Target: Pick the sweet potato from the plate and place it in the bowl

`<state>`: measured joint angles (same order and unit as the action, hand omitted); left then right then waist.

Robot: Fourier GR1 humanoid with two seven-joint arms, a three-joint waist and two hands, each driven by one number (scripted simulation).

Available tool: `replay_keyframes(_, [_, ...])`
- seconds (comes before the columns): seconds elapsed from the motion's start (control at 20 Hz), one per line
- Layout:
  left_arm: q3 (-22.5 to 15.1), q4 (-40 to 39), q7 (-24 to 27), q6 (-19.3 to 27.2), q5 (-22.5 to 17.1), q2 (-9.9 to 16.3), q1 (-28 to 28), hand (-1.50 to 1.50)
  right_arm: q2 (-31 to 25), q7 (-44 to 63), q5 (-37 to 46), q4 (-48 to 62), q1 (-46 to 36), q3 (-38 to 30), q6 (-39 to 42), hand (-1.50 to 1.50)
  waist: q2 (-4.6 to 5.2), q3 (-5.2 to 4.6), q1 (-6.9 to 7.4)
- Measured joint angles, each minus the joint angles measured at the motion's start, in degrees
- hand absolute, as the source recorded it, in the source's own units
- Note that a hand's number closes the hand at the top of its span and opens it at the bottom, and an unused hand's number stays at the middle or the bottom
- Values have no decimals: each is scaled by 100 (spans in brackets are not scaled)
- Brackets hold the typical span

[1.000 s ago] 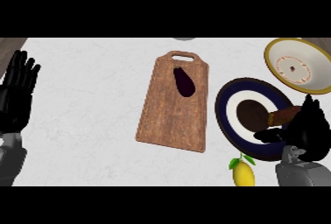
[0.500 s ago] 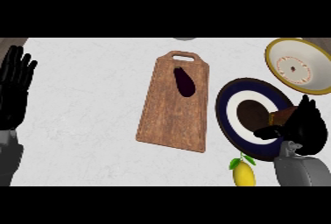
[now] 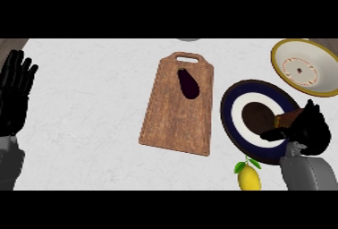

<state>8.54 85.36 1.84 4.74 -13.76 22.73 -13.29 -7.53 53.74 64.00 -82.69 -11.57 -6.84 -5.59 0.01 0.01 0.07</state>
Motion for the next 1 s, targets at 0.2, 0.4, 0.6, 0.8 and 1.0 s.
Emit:
replay_keyframes(0.2, [45,-59,-4,-33,114,-97,-75,0,-28,-24,-96,286,-113,-151,-73,-150,-1,-2,-3])
replay_keyframes(0.4, [117,-82,-40,-75,190,-172,-126,0,-84,-142,-250,547,-102,-323,-257,-150,-11,-10,-5])
replay_keyframes(0.6, [166,-154,3,-122,272,-223,-164,0,-166,-348,-247,831,-179,-343,-500,150,-26,-27,-3])
replay_keyframes(0.8, [181,72,-61,-149,305,-278,14,0,-238,-493,-75,837,-133,-251,-757,150,-40,-38,1])
replay_keyframes(1.0, [135,206,-204,-45,407,-358,-50,0,-488,-870,-122,1031,-168,-247,-778,150,-39,-39,7])
